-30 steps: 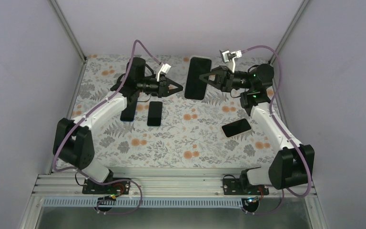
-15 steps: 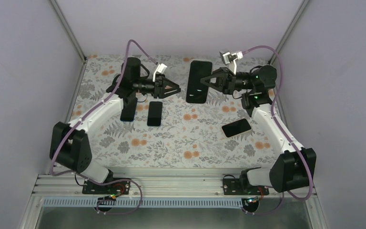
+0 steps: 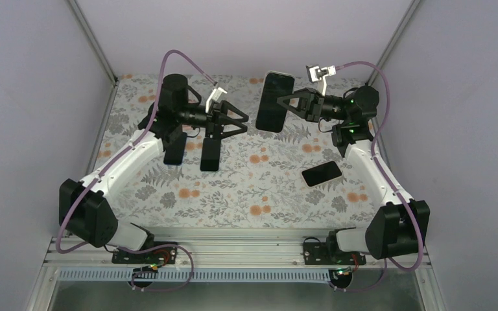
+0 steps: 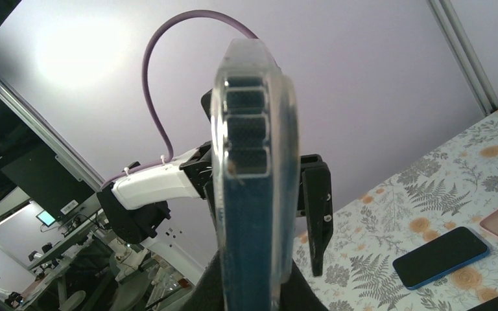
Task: Take the phone out of the phone case
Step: Remove the phone case from the phone.
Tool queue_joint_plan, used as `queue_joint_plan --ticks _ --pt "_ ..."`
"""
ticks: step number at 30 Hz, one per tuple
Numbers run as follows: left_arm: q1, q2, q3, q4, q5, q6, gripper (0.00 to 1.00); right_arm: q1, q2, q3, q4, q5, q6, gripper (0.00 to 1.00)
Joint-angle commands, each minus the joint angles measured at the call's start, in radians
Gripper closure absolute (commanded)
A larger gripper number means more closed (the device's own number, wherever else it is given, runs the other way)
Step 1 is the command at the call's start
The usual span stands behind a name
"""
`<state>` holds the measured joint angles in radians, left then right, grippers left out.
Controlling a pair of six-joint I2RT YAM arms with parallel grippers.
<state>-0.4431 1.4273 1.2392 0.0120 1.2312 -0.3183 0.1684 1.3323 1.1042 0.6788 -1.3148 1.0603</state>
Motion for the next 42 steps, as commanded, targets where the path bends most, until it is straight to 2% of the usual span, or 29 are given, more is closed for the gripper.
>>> queue_joint_plan --ticks 1,14,42 --pt "-0.041 0.021 0.059 -0.050 -0.009 0.073 0.40 -0.004 -0.014 0.009 0.031 0.040 0.017 0.96" --pt "-0.049 0.053 0.058 -0.019 -0.059 0.029 0.51 -0.003 -0.028 -0.008 0.066 0.023 0.032 0.96" --pt "-0.063 0.071 0.062 -0.016 -0.058 0.033 0.50 0.001 -0.029 -0.027 0.060 0.028 0.014 0.96"
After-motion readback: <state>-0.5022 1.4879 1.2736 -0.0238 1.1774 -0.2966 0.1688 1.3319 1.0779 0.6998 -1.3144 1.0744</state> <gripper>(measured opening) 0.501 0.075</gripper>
